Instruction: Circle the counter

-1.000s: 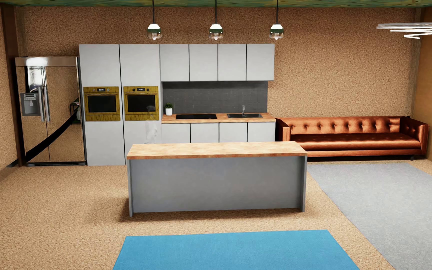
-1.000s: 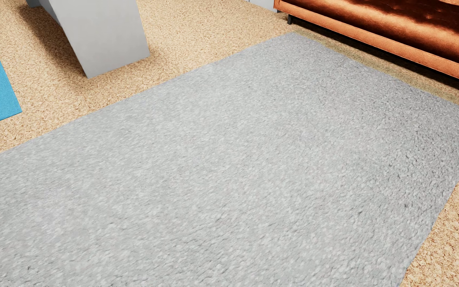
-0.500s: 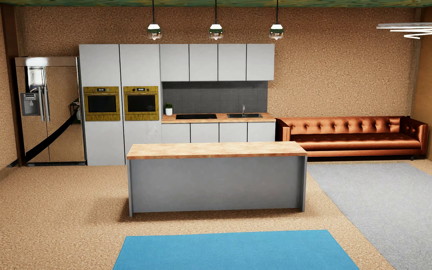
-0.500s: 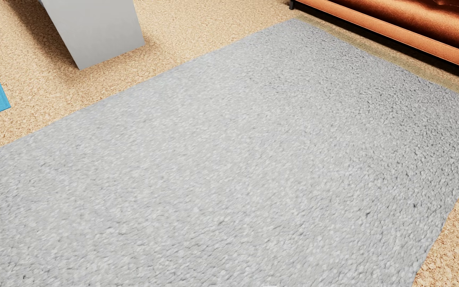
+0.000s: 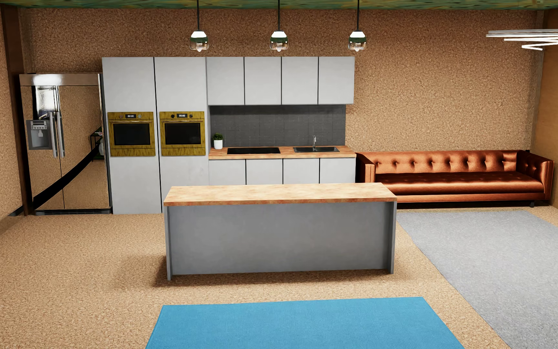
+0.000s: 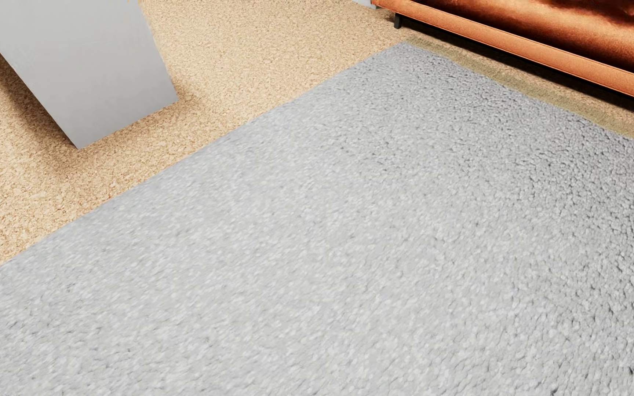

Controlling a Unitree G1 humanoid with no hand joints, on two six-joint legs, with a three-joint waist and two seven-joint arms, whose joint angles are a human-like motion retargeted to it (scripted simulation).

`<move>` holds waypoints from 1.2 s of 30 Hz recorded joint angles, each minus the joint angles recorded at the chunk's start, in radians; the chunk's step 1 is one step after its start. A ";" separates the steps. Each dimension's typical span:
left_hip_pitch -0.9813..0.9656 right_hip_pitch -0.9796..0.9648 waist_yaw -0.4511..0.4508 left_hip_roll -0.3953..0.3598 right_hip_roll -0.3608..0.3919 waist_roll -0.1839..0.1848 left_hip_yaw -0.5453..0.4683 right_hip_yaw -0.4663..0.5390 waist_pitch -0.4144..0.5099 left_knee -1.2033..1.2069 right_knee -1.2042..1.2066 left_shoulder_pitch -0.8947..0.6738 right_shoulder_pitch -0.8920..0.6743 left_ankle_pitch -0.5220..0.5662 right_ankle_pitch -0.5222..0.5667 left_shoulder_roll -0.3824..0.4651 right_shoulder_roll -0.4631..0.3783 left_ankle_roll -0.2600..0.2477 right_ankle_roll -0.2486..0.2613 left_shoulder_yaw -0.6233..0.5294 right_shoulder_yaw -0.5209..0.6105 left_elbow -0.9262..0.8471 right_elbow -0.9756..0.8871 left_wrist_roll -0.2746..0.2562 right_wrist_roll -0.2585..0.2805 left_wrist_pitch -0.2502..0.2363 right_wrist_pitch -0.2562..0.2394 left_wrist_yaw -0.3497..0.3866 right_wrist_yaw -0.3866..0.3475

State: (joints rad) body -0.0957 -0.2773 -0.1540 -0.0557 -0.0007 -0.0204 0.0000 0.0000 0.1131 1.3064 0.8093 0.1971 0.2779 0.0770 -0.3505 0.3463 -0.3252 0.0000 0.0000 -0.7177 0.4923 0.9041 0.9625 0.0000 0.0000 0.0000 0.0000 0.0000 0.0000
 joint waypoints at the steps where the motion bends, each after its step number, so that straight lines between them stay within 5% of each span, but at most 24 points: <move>1: -0.105 0.080 0.059 -0.018 -0.007 -0.016 0.000 0.000 -0.002 0.007 -0.054 0.022 -0.008 0.003 -0.004 -0.007 -0.002 0.000 0.000 0.027 -0.004 0.006 -0.037 0.000 0.000 0.000 0.000 0.000 0.000; 5: -0.331 0.406 0.259 -0.055 -0.020 -0.050 0.000 0.000 0.008 -0.627 -0.284 0.093 -0.070 0.122 0.008 0.018 -0.034 0.000 0.000 0.052 -0.021 -0.035 -0.163 0.000 0.000 0.000 0.000 0.000 0.000; 8: -0.408 0.546 0.325 -0.048 -0.032 -0.052 0.000 0.000 -0.022 -0.862 -0.314 0.118 -0.127 -0.326 -0.039 0.017 -0.060 0.000 0.000 0.044 -0.043 -0.024 -0.204 0.000 0.000 0.000 0.000 0.000 0.000; 9: -0.426 0.574 0.356 -0.047 -0.037 -0.057 0.000 0.000 -0.017 -0.848 -0.295 0.122 -0.131 -0.225 -0.029 0.021 -0.056 0.000 0.000 0.031 -0.062 -0.024 -0.197 0.000 0.000 0.000 0.000 0.000 0.000; 11: -0.486 0.575 0.368 -0.081 -0.080 -0.097 0.000 0.000 -0.030 -0.708 -0.179 0.123 -0.111 0.169 0.146 0.018 -0.031 0.000 0.000 0.019 -0.093 -0.003 -0.165 0.000 0.000 0.000 0.000 0.000 0.000; 13: -0.410 0.442 0.309 -0.143 -0.122 -0.117 0.000 0.000 -0.034 -0.625 0.171 0.101 -0.074 0.181 0.457 0.014 -0.013 0.000 0.000 0.006 -0.065 0.027 -0.111 0.000 0.000 0.000 0.000 0.000 0.000; 14: -0.345 0.324 0.272 -0.172 -0.144 -0.123 0.000 0.000 -0.032 -0.633 0.376 0.092 -0.064 0.138 0.431 0.015 -0.017 0.000 0.000 0.027 -0.031 0.007 -0.101 0.000 0.000 0.000 0.000 0.000 0.000; 16: -0.129 0.147 0.165 -0.176 -0.140 -0.098 0.000 0.000 0.001 -0.716 0.557 0.037 -0.045 -0.008 0.190 0.011 -0.016 0.000 0.000 0.055 -0.005 0.002 -0.094 0.000 0.000 0.000 0.000 0.000 0.000; 18: 0.053 -0.012 0.041 -0.156 -0.123 -0.059 0.000 0.000 0.002 -0.801 0.429 -0.016 -0.010 -0.168 0.098 0.029 -0.021 0.000 0.000 0.077 -0.004 -0.055 -0.093 0.000 0.000 0.000 0.000 0.000 0.000; 22: 0.336 -0.154 -0.074 -0.112 -0.130 -0.033 0.000 0.000 -0.032 -0.905 -0.219 -0.132 0.039 -0.452 0.249 0.066 -0.028 0.000 0.000 0.163 -0.013 -0.138 -0.069 0.000 0.000 0.000 0.000 0.000 0.000; 24: 0.397 -0.187 -0.104 -0.095 -0.129 -0.025 0.000 0.000 -0.050 -0.884 -0.300 -0.156 0.043 -0.421 0.250 0.076 -0.026 0.000 0.000 0.194 -0.007 -0.164 -0.036 0.000 0.000 0.000 0.000 0.000 0.000; 26: 0.443 -0.183 -0.136 -0.041 -0.089 -0.001 0.000 0.000 -0.055 -0.751 -0.153 -0.111 0.052 -0.261 0.257 0.060 -0.026 0.000 0.000 0.226 0.008 -0.180 0.005 0.000 0.000 0.000 0.000 0.000 0.000; 28: 0.318 -0.145 -0.121 0.017 -0.031 0.034 0.000 0.000 -0.063 -0.375 -0.017 -0.055 0.058 0.014 0.229 0.010 -0.013 0.000 0.000 0.238 -0.014 -0.117 0.054 0.000 0.000 0.000 0.000 0.000 0.000; 31: -0.030 0.095 0.014 0.015 -0.008 0.022 0.000 0.000 -0.028 0.055 -0.105 -0.029 0.021 0.033 0.145 -0.009 -0.017 0.000 0.000 0.111 0.004 -0.063 0.025 0.000 0.000 0.000 0.000 0.000 0.000; 34: -0.235 0.323 0.165 -0.020 -0.022 -0.019 0.000 0.000 -0.007 -0.447 -0.248 0.037 -0.036 0.240 0.120 -0.009 -0.039 0.000 0.000 0.084 -0.009 0.005 -0.080 0.000 0.000 0.000 0.000 0.000 0.000; 35: -0.267 0.384 0.192 -0.022 -0.023 -0.026 0.000 0.000 -0.012 -0.652 -0.278 0.056 -0.047 0.199 0.106 -0.001 -0.050 0.000 0.000 0.076 -0.031 0.014 -0.137 0.000 0.000 0.000 0.000 0.000 0.000; 36: -0.287 0.427 0.215 -0.028 -0.030 -0.031 0.000 0.000 -0.021 -0.793 -0.287 0.070 -0.058 -0.004 0.084 0.006 -0.059 0.000 0.000 0.054 -0.065 0.024 -0.179 0.000 0.000 0.000 0.000 0.000 0.000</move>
State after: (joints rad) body -0.3826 0.1492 0.0612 -0.0841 -0.0305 -0.0509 0.0000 0.0000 0.0919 0.5136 0.5226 0.2668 0.2197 0.0725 -0.2665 0.3525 -0.3838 0.0000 0.0000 -0.6635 0.4269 0.9285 0.7838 0.0000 0.0000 0.0000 0.0000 0.0000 0.0000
